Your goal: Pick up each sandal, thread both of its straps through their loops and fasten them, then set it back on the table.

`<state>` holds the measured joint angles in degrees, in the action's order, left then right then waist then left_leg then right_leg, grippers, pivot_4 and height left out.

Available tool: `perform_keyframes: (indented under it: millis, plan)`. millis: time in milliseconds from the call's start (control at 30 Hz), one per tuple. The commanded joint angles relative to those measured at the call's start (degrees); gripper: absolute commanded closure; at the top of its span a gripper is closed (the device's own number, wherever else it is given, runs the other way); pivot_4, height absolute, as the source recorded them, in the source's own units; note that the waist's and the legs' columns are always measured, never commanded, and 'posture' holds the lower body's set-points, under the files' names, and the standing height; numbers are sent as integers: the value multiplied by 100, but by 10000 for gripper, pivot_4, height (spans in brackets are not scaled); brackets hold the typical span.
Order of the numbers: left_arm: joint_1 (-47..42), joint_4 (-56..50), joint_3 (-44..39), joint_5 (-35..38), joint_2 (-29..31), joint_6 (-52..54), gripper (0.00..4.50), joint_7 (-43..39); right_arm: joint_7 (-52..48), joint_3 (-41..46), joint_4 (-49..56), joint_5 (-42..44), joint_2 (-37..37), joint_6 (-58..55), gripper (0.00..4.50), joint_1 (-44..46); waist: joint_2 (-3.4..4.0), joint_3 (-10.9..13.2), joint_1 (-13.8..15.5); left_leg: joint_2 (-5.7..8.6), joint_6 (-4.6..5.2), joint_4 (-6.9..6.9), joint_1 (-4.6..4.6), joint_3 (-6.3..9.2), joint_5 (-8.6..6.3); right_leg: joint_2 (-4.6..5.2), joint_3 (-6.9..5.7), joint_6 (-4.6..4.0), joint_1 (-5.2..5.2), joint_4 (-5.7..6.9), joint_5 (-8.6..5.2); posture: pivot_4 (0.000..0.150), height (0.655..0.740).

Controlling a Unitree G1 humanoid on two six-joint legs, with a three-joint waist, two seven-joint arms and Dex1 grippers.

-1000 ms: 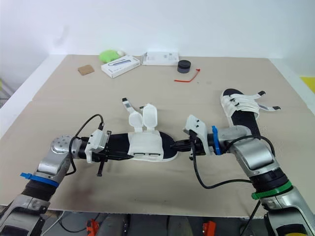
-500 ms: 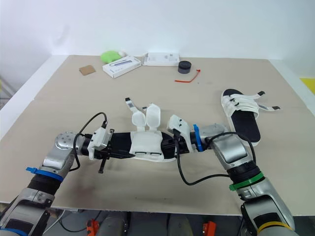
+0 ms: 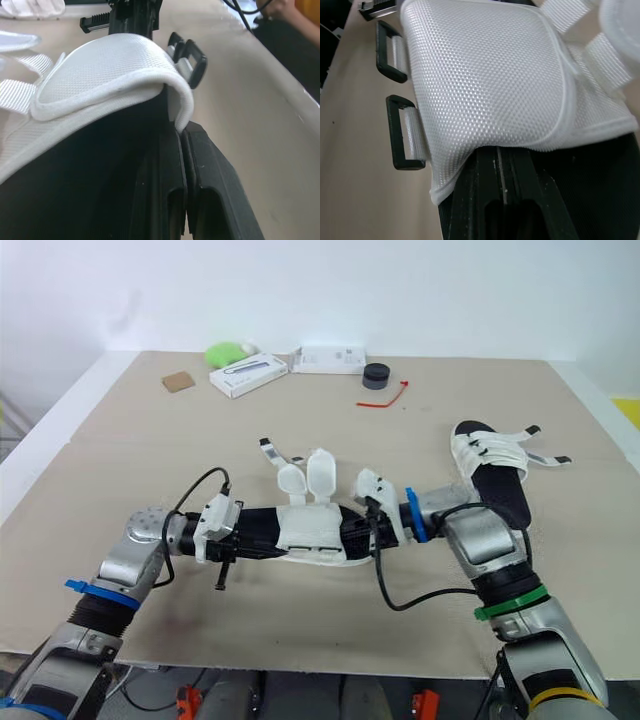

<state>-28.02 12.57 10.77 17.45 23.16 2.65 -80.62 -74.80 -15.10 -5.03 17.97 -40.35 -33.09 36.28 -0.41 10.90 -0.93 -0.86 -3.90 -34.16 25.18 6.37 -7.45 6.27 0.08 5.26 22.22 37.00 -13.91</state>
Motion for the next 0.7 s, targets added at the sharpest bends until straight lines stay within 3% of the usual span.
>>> perform_keyframes:
  millis: [33,300,533,700]
  plan:
    - [22,-166,203,47,-100,104,45000,-16,-92,134,-102,27,-58,56,44570,32,0,0,-14,0,0,5,-1,0,0,0,0,3,0,0,0,1500,7400]
    - [22,-85,248,-5,-90,80,45000,-18,-120,-127,-271,-127,184,170,44570,-69,1,0,-33,-3,0,13,-6,0,0,-2,0,-8,4,1,-9,1500,7400]
    - [129,-182,240,-21,-9,88,45000,-39,-125,-681,-1244,-928,239,925,44570,-254,-11,-39,-42,-6,0,13,-19,-1,0,-4,0,-11,-7,0,-10,1500,7400]
    - [216,-324,249,-30,65,125,45000,-35,-192,-718,-1560,-1016,348,1137,44570,-213,-45,-119,-46,-11,-8,19,-60,-4,-5,-4,-1,-18,-44,0,-19,1500,7400]
